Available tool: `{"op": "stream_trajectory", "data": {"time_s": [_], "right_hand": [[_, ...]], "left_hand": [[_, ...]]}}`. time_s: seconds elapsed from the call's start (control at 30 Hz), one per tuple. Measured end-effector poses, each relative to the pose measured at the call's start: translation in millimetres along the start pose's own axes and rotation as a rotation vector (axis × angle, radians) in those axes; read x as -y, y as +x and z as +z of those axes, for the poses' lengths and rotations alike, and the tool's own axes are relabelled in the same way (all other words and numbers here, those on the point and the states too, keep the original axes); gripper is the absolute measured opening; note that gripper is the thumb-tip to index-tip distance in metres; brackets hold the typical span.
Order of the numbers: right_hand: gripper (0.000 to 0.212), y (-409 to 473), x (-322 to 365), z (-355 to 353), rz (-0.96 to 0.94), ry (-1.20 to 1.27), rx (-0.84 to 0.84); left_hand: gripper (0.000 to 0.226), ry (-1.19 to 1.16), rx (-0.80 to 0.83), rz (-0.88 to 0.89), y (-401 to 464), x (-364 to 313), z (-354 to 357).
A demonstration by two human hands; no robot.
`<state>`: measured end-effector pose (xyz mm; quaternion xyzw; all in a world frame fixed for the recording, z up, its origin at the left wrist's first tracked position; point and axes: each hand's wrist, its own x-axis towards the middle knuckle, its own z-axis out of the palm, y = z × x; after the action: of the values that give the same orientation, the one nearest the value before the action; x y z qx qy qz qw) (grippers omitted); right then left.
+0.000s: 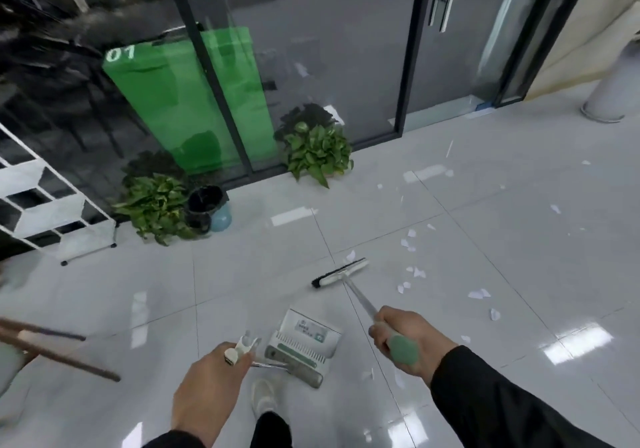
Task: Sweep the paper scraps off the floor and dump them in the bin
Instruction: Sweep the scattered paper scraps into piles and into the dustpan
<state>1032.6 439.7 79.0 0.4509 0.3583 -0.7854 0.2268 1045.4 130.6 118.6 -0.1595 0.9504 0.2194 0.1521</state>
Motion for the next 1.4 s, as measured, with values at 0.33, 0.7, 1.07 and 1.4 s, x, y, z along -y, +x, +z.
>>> {"op": "stream_trajectory", "data": {"time_s": [0.33,0.7,1.07,1.4], "right_hand": [[0.007,214.5,73.9,139.3,-0.026,0.048,-0.16],[0.016,174.8,6.3,71.5,0.08,0.247,-0.472],[0.012,56.7,-124.1,-25.3,0.117,0.296,-0.805],[0.004,-12.7,-175.8,-26.2,-0.021,0.25,-0.587]], "left_hand": [[0.031,0.206,0.256,0.236,301.0,-60.8,-36.9],[0.038,0.465,0.426,0.643,397.7,-120.6,-26.7],[0.04,0.472,0.516,0.827,329.9,-153.5,14.5],[0.035,0.386,0.438,0.8,240.9,-106.5,17.3]]}}
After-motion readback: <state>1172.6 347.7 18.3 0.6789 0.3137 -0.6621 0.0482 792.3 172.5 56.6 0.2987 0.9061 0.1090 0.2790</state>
